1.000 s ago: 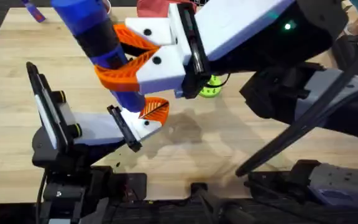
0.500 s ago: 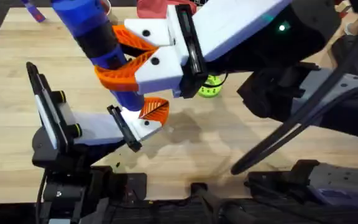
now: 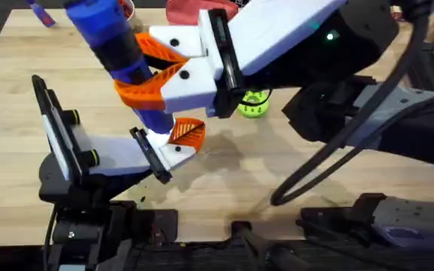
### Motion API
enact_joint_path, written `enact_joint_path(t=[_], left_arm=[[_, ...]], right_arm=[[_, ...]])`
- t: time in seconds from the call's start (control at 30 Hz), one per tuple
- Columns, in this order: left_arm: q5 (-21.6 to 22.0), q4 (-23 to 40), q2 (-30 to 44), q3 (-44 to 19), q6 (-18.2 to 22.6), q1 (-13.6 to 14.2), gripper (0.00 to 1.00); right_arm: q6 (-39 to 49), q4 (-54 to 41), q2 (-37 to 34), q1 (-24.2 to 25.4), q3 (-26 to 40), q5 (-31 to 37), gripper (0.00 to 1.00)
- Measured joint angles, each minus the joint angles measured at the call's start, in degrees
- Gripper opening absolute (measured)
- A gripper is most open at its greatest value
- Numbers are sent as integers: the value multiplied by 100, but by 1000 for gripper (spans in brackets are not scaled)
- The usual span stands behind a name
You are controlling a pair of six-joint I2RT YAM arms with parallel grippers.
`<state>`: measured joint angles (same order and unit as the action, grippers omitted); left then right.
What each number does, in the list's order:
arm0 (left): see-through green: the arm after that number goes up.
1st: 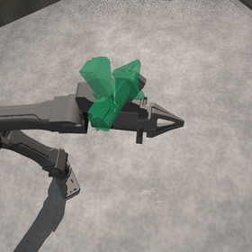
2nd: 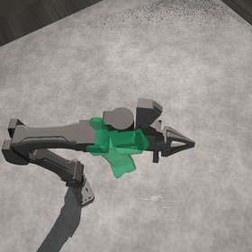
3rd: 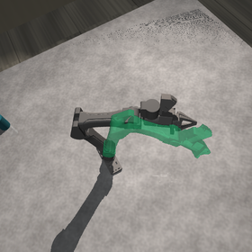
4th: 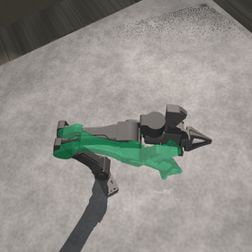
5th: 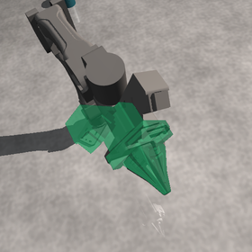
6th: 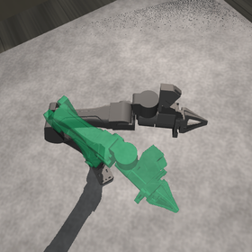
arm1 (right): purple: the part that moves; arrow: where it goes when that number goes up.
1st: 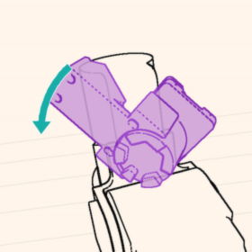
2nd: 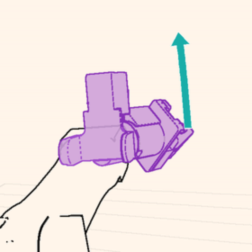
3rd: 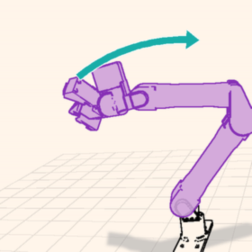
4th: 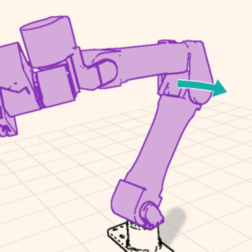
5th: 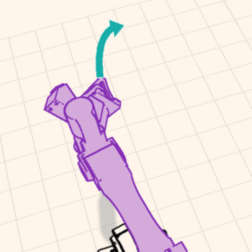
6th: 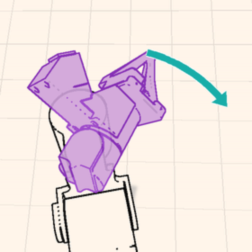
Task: Pick up the gripper from the table and insert it into the empty holder that is missing its gripper. Then pick up a screw, insert it into the mounting hole, and use the screwdriver to tighten it. Finally, clean up the table by picking up the vegetable and placing it into the bucket.
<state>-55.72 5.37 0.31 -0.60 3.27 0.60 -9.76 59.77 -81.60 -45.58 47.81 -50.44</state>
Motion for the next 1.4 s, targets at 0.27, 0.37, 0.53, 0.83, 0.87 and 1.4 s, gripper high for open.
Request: enact_joint_path(t=[0.27, 0.37, 0.53, 0.83, 0.87, 1.4], left_arm=[[1, 0, 0, 0, 0, 0, 20], [1, 0, 0, 0, 0, 0, 20], [2, 0, 0, 0, 0, 0, 20], [1, 0, 0, 0, 0, 0, 20], [0, 0, 0, 0, 0, 0, 20], [2, 0, 0, 0, -4, 0, 20]], right_arm=[[19, 0, 0, 0, 0, 0, 25], [64, 0, 0, 0, 0, 0, 25], [109, 24, -21, 0, 0, 2, 25], [125, 22, -130, 0, 0, 8, 25], [127, 18, -131, 0, 0, 9, 25], [124, 61, -254, 0, 0, 61, 25]])
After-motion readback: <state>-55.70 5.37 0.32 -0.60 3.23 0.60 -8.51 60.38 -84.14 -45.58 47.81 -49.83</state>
